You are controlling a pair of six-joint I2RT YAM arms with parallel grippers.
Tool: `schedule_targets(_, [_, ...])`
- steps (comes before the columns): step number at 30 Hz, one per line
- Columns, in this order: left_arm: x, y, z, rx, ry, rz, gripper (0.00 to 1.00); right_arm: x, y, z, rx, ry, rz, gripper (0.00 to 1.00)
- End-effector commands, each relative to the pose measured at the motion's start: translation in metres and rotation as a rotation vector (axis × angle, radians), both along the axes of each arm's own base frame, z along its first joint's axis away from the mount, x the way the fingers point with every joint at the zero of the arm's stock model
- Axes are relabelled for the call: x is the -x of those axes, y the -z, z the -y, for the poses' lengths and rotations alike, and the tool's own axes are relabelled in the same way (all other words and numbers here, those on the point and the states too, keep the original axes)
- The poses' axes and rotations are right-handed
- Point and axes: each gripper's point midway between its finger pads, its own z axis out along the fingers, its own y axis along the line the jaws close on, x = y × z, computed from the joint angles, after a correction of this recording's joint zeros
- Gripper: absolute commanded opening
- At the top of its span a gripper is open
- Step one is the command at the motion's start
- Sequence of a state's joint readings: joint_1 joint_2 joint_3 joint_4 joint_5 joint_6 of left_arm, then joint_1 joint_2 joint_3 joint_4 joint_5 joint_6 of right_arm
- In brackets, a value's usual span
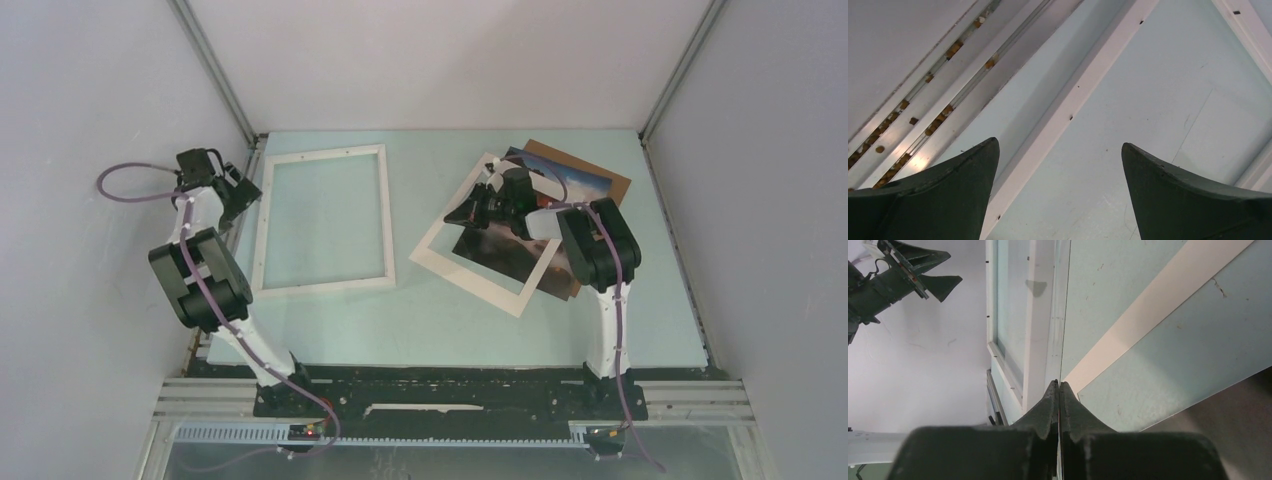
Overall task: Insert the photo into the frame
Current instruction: Place the photo frame item in the photo frame.
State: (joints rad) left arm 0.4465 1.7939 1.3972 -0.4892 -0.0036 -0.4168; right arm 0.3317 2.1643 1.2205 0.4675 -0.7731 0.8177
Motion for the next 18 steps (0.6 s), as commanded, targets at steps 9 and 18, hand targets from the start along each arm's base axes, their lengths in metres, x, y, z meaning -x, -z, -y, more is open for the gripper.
schedule_targets(9, [-0.027, 0.029, 0.028, 0.234, 0.099, 0.020, 0.99, -0.014, -0.037, -0.022, -0.090, -0.005, 0.165, 0.00])
schedule_targets(18, [-0.028, 0.047, 0.059, 0.439, 0.100, 0.068, 0.98, -0.009, -0.033, -0.036, -0.117, -0.087, 0.249, 0.00])
